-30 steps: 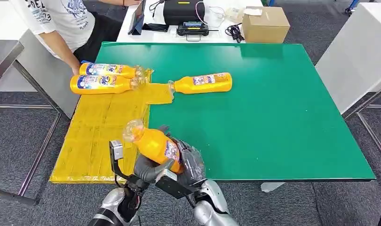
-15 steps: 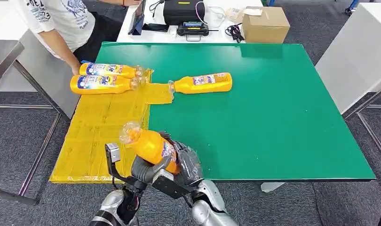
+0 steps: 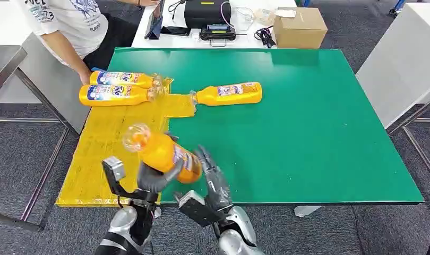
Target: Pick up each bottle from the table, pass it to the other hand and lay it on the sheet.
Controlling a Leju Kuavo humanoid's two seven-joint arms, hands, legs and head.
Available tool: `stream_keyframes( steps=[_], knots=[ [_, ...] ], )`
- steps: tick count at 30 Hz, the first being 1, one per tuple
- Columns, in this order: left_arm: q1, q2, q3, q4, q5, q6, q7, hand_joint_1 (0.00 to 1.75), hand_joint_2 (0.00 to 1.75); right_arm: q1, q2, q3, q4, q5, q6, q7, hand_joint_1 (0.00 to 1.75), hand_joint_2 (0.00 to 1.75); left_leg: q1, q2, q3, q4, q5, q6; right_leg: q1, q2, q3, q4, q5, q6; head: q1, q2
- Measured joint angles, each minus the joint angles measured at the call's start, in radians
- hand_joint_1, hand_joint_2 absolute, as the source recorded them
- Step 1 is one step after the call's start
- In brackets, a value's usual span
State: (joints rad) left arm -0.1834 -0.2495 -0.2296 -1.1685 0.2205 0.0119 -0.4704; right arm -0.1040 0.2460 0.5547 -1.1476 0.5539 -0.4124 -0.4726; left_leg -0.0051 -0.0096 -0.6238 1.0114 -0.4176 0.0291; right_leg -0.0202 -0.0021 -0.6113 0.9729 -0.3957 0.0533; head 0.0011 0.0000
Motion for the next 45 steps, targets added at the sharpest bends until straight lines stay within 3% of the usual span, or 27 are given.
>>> stream_keyframes(
  steps=[7, 10, 14, 18, 22, 27, 37, 45],
  knots=[
    [-0.023, 0.0, 0.045, -0.041, -0.091, 0.109, -0.042, 1.75, 1.75, 0.055, -0.015, -0.008, -0.226, -0.035, -0.007, -0.025, 0.0, 0.0, 0.0, 0.0, 0.0, 0.0, 0.0, 0.0, 0.0, 0.0, 0.0, 0.0, 0.0, 0.0, 0.001, 0.0],
    [-0.038, 0.0, 0.056, -0.043, -0.228, 0.232, -0.102, 1.75, 1.75, 0.065, -0.019, 0.001, -0.312, -0.052, -0.023, -0.044, 0.0, 0.0, 0.0, 0.0, 0.0, 0.0, 0.0, 0.0, 0.0, 0.0, 0.0, 0.0, 0.0, 0.0, 0.001, 0.0],
    [-0.096, 0.016, 0.059, -0.011, -0.659, 0.544, -0.148, 1.75, 1.75, 0.062, -0.022, 0.023, -0.413, -0.103, -0.035, -0.081, 0.0, 0.0, 0.0, -0.001, 0.0, 0.0, 0.0, 0.0, 0.0, 0.0, 0.0, 0.0, 0.0, 0.0, 0.0, 0.0],
    [-0.168, 0.034, 0.083, 0.075, -1.039, 0.668, -0.1, 1.75, 1.75, 0.048, -0.022, 0.046, -0.477, -0.131, -0.036, -0.084, 0.0, 0.0, 0.0, 0.0, 0.0, 0.0, 0.0, 0.0, 0.0, 0.0, 0.001, 0.0, 0.001, 0.0, 0.001, 0.0],
    [-0.204, 0.044, 0.122, 0.141, -1.172, 0.682, -0.075, 1.75, 1.75, 0.042, -0.023, 0.058, -0.508, -0.14, -0.035, -0.085, 0.0, 0.0, 0.0, 0.0, 0.0, 0.0, 0.001, 0.0, 0.0, 0.0, 0.001, 0.0, 0.001, 0.0, 0.0, 0.0],
    [-0.262, 0.069, 0.153, 0.271, -1.528, 0.686, 0.089, 1.75, 1.75, 0.036, -0.027, 0.066, -0.52, -0.169, -0.014, -0.087, 0.0, 0.0, 0.0, 0.0, 0.0, 0.0, 0.001, 0.0, 0.0, 0.0, 0.001, 0.0, 0.001, 0.0, 0.0, 0.0],
    [-0.334, 0.112, 0.166, 0.485, -1.568, 0.684, 0.2, 1.75, 1.75, 0.04, -0.033, 0.073, -0.528, -0.174, 0.018, -0.081, 0.0, 0.0, 0.0, 0.0, 0.0, 0.0, 0.0, 0.0, 0.0, 0.001, 0.0, 0.0, 0.0, 0.0, 0.0, 0.0],
    [-0.367, 0.156, 0.177, 0.64, -1.567, 0.569, 0.282, 1.75, 1.75, 0.045, -0.036, 0.074, -0.528, -0.179, 0.056, -0.067, 0.0, 0.0, 0.0, 0.0, 0.0, 0.0, 0.001, 0.0, 0.0, 0.001, 0.0, 0.001, 0.0, 0.0, 0.001, 0.0]
  ],
)
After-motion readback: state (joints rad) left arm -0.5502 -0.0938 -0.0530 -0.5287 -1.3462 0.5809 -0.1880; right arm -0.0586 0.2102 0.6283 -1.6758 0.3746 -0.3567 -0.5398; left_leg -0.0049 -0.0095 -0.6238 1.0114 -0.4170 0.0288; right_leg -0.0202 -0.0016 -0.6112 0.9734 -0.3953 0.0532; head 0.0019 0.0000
